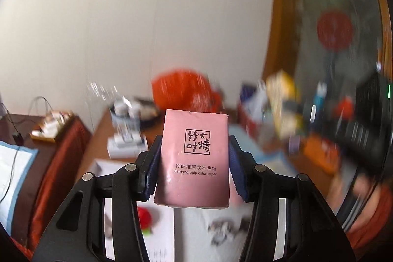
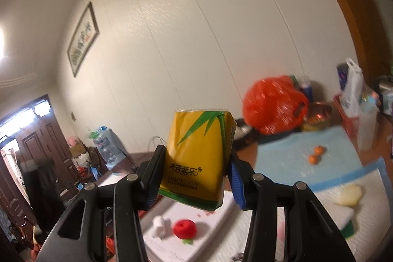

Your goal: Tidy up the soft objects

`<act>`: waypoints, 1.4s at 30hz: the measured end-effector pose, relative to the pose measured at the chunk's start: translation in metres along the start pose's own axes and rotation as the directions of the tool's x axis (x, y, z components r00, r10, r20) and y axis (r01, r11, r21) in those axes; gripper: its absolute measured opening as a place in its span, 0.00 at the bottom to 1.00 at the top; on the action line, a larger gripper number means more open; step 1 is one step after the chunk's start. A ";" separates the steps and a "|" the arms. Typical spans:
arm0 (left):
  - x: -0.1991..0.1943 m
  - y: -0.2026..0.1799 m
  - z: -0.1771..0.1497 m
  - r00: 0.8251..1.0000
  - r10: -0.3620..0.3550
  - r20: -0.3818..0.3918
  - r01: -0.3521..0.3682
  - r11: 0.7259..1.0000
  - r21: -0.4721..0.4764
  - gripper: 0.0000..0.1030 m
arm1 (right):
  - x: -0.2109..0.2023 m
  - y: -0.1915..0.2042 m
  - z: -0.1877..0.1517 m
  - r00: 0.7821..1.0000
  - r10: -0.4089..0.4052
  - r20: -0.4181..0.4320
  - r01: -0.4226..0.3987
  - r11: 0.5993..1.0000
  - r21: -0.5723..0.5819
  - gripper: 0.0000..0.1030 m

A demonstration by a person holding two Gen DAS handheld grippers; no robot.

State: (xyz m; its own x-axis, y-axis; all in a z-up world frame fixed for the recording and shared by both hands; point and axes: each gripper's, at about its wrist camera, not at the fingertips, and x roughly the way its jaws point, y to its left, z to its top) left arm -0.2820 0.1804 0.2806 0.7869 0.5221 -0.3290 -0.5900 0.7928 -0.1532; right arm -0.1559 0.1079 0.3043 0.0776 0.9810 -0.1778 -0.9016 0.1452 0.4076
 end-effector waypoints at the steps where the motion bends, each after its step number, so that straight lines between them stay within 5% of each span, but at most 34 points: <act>1: -0.006 0.001 0.002 0.999 0.019 0.026 -0.019 1.000 -0.010 0.49 | 0.000 0.006 -0.001 1.000 0.011 0.005 -0.011 1.000 -0.002 0.47; 27: -0.016 0.043 -0.016 0.998 0.070 0.001 -0.069 0.993 -0.094 0.49 | 0.040 0.035 -0.031 0.997 0.041 -0.073 -0.042 0.999 -0.006 0.47; 42: -0.003 0.082 -0.017 0.999 0.029 -0.036 -0.033 0.994 -0.107 0.49 | 0.060 0.058 -0.042 0.996 -0.011 -0.093 0.010 1.000 -0.004 0.47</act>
State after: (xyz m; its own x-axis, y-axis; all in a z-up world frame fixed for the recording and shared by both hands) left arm -0.3363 0.2386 0.2527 0.7623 0.5336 -0.3663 -0.6317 0.7367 -0.2414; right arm -0.2217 0.1696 0.2799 0.0473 0.9632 -0.2646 -0.9023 0.1548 0.4024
